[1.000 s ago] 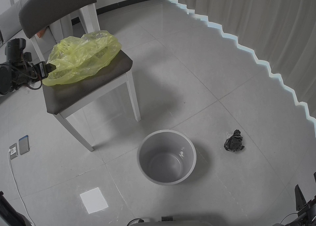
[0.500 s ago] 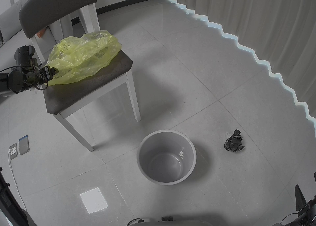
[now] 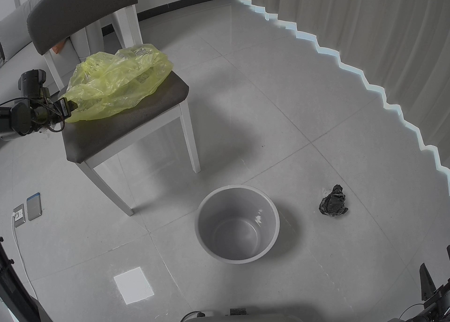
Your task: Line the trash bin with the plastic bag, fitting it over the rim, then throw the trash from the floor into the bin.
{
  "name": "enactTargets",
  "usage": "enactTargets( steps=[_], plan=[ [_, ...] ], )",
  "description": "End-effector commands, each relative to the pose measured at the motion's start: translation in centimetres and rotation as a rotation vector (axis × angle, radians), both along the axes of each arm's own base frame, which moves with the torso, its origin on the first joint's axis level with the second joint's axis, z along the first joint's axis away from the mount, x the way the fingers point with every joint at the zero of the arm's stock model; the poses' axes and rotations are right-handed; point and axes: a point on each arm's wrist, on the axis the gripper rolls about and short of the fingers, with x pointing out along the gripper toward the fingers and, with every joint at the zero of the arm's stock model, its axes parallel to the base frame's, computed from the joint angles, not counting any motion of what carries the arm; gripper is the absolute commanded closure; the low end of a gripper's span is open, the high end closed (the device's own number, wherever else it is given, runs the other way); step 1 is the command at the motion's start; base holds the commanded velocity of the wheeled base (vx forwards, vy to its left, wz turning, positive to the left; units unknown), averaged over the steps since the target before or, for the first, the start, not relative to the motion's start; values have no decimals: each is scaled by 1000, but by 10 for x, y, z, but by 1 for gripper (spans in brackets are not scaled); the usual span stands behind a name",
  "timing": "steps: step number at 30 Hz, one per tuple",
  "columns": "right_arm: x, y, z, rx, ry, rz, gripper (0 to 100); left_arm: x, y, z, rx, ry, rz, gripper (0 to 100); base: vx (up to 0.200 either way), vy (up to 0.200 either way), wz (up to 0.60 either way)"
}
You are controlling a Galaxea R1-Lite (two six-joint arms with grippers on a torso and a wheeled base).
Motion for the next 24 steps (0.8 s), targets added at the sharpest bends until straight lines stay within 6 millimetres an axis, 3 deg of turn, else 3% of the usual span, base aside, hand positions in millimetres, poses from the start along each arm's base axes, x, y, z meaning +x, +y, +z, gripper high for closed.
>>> enactTargets(
  steps=[1, 6, 9, 10, 11, 14, 15, 19, 22, 24],
  plan=[
    [0, 0, -5, -5, 5, 1, 0, -1, 2, 2, 2, -7, 8, 100, 0, 0, 0],
    [0, 0, -4, -29, -9, 14, 0, -1, 2, 6, 6, -23, 3, 100, 0, 0, 0],
    [-16, 2, 56, 37, -204, 74, 0, 1, 2, 19, 16, -64, -5, 100, 0, 0, 0],
    [-16, 2, 56, 37, -204, 74, 0, 1, 2, 19, 16, -64, -5, 100, 0, 0, 0],
    [-14, 2, 90, 72, -191, 85, 0, -6, -9, 34, 26, -101, -32, 100, 0, 0, 0],
    [5, 2, 121, 78, -109, 94, 0, -31, -45, 71, 63, -187, -138, 100, 0, 0, 0],
    [22, 2, 138, 75, -66, 100, 0, -50, -69, 91, 113, -227, -215, 100, 0, 0, 0],
    [69, 4, 181, 26, 8, 155, 0, -131, -132, 145, 295, -312, -464, 100, 0, 0, 0],
    [102, 5, 203, 20, 45, 195, 0, -189, -165, 177, 371, -331, -668, 100, 0, 0, 0],
    [121, 7, 213, 20, 63, 218, 0, -217, -179, 190, 392, -323, -782, 100, 0, 0, 0]
  ],
)
